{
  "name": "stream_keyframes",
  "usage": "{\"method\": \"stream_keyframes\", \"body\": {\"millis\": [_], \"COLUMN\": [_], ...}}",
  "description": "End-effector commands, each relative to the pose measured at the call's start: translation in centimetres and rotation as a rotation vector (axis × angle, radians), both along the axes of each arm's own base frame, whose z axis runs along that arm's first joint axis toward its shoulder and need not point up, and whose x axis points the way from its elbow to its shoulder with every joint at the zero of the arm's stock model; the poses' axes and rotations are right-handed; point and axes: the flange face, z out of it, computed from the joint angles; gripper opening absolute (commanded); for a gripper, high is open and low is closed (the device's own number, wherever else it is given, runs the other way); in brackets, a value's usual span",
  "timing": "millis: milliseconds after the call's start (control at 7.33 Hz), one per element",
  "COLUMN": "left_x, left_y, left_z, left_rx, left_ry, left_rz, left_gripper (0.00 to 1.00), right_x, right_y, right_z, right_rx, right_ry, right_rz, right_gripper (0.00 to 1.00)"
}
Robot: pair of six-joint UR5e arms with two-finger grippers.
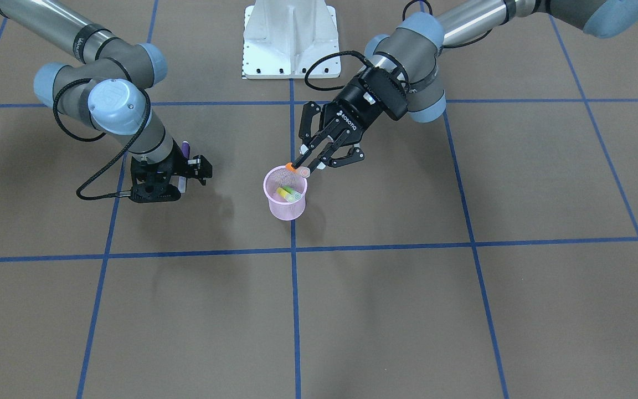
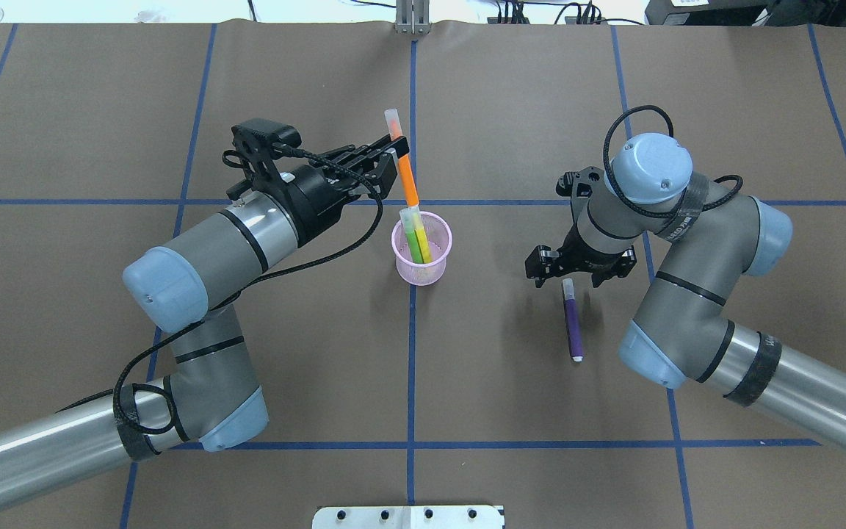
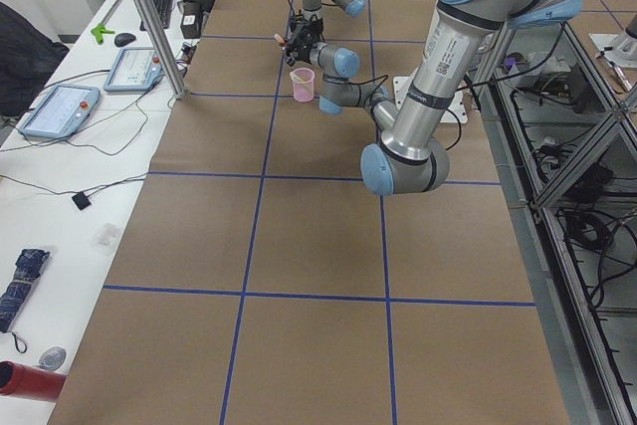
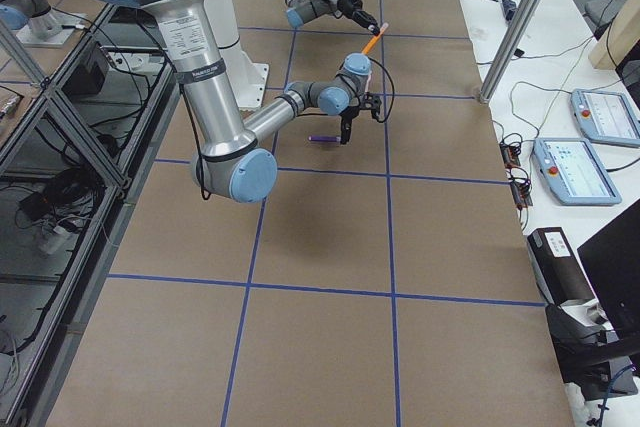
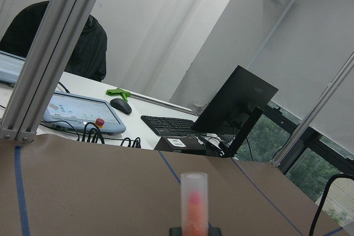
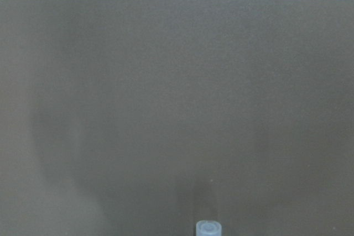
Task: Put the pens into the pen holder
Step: 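Lower orange marker into cup while right gripper descends onto purple marker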
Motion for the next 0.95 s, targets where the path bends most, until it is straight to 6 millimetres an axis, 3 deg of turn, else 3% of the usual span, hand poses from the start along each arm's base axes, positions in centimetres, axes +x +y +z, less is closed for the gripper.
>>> {"method": "stream_keyframes", "body": {"millis": [0,136,818], "left_x": [0.2,0.3,0.3], "left_y": [0.0,0.0,0.1], "left_z": [0.2,0.4,0.6], "left_rx": [-0.004,-0.006,-0.006], "left_ry": [-0.002,-0.006,-0.010], "left_rz": [0.004,0.004,0.008], "left_gripper": [0.00,0.00,0.00], "right_x": [0.2,-0.1,-0.5], "right_y": [0.7,0.8,1.4], "right_z": [-0.3,-0.2,1.4], "right_rx": [-0.037,-0.042,-0.060], "right_ry": [-0.003,-0.001,0.020], "right_rz": [0.032,0.031,0.019], "right_gripper": [0.97,0.89,0.78]}}
